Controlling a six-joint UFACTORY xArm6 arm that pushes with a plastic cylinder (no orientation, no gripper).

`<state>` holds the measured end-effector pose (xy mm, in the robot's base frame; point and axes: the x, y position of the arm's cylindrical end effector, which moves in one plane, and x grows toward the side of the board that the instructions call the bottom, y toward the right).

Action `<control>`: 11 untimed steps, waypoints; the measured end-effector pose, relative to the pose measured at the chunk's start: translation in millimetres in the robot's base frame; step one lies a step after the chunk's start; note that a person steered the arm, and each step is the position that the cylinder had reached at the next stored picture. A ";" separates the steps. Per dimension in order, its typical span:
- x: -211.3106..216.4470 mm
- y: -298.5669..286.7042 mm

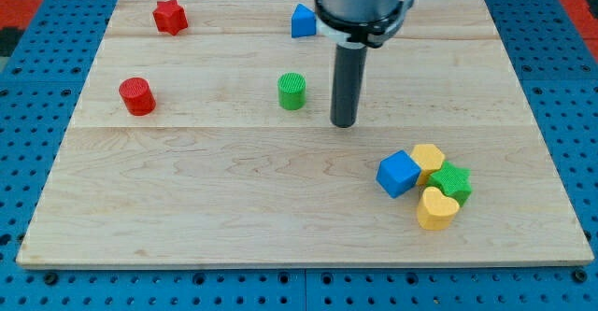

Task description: Move circles towards the group of blocks

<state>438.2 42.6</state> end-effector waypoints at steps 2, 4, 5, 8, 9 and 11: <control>-18.9 -100.4; -89.9 -95.9; -47.5 -16.2; -47.2 -8.4; -82.4 -102.8; -90.9 -308.0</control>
<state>347.2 -265.4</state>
